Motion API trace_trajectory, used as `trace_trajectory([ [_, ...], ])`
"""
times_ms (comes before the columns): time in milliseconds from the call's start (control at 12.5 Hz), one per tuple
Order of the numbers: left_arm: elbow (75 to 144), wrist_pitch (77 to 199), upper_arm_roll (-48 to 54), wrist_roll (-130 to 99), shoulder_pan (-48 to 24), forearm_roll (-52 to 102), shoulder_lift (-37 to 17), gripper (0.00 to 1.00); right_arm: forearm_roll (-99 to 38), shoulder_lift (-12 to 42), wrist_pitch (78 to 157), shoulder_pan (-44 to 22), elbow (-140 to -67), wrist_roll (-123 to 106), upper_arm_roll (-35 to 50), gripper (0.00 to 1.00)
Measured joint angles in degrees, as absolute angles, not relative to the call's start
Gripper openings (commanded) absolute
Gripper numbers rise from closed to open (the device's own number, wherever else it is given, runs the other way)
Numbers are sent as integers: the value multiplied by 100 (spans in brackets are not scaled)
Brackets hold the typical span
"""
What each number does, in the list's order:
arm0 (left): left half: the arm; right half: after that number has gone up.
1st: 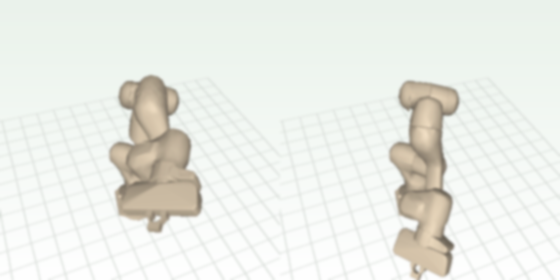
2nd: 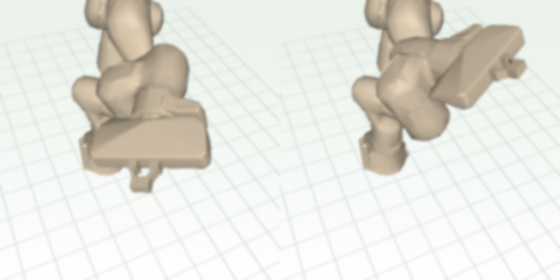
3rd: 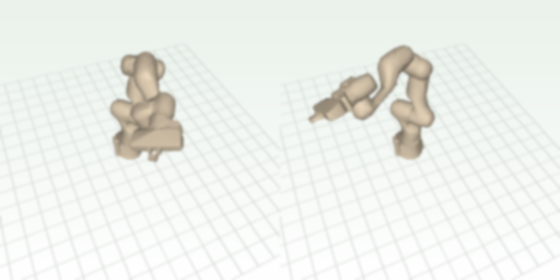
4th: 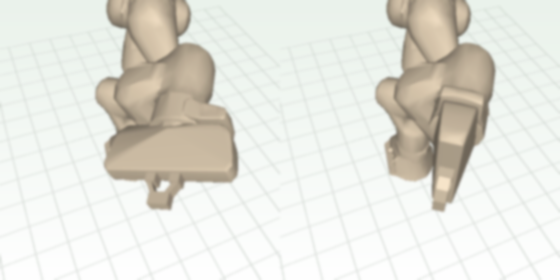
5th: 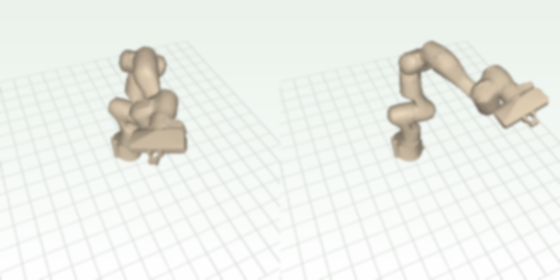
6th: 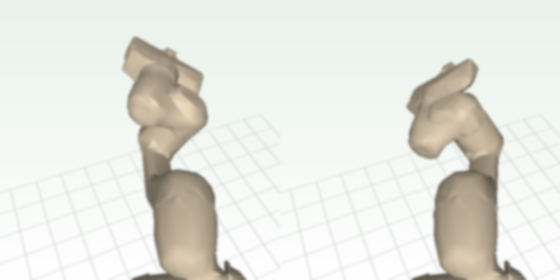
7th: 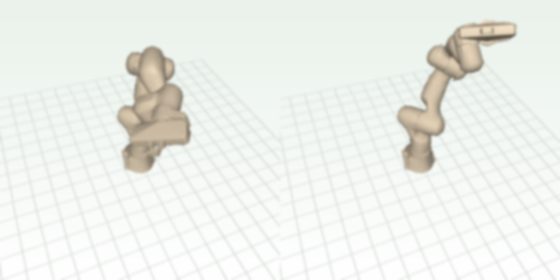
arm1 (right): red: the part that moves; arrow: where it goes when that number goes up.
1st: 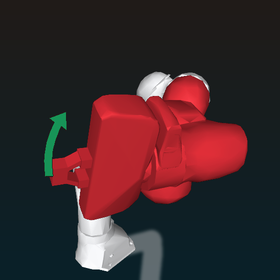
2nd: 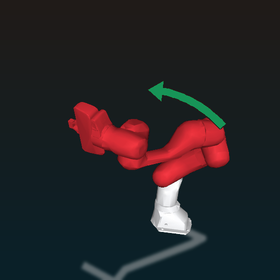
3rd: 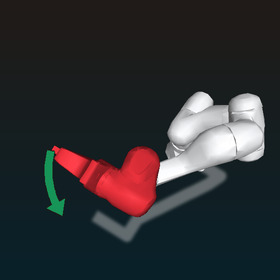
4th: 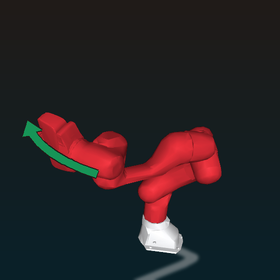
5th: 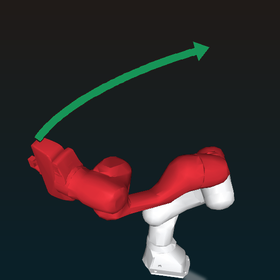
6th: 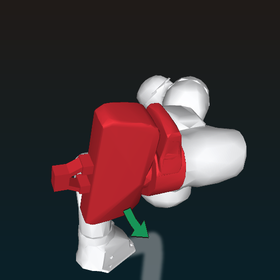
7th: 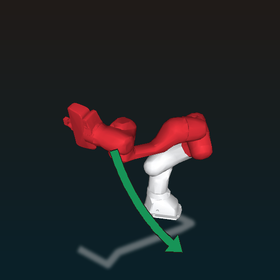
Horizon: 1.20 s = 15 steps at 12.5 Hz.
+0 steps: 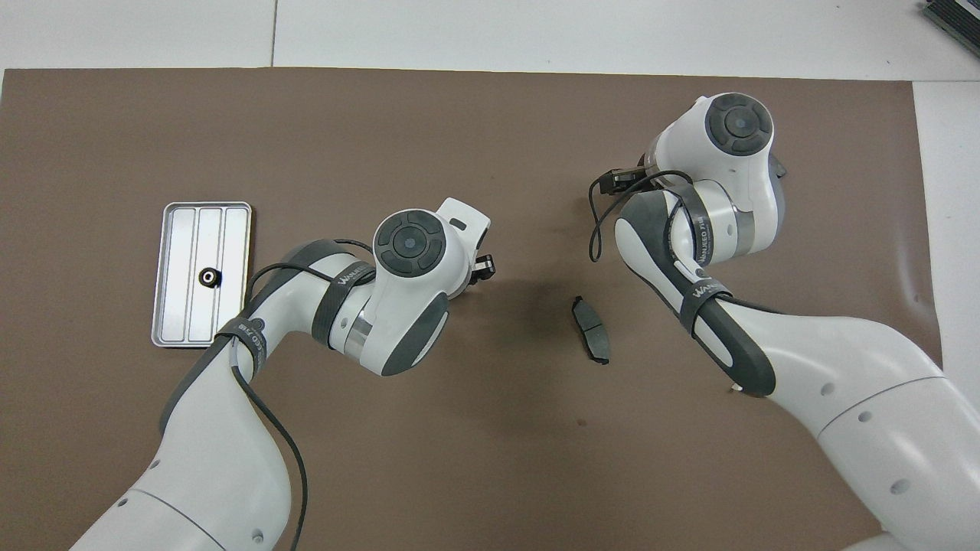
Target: Pick bearing gear from pile to tray
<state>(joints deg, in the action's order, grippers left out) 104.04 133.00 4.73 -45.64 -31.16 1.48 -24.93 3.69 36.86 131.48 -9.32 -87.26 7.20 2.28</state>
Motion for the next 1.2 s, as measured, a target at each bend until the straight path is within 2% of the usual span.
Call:
trace_trajectory([
  [160, 10423, 13300, 455, -4564, -3109, 148, -2496, 56, 369, 3689, 13147, -890, -8792, 690, 229, 97],
  [320, 10451, 13300, 445, -4564, -3104, 148, -2500, 56, 369, 3690, 13148, -871, -8833, 688, 229, 68],
  [479, 10505, 13324, 445, -4564, -3104, 148, -2503, 54, 369, 3689, 13148, -870, -8838, 688, 230, 46],
  [639, 10550, 13373, 445, -4564, -3104, 148, -2507, 47, 367, 3670, 13150, -869, -8831, 688, 232, 23],
  [719, 10557, 13388, 445, -4564, -3104, 147, -2510, 45, 356, 3659, 13150, -868, -8831, 688, 231, 19],
  [959, 10557, 13387, 436, -4562, -3101, 145, -2500, 25, 265, 3647, 13149, -853, -8829, 693, 225, 10],
  [1198, 10557, 13387, 435, -4561, -3102, 145, -2497, 11, 235, 3644, 13146, -862, -8828, 874, 245, 6],
])
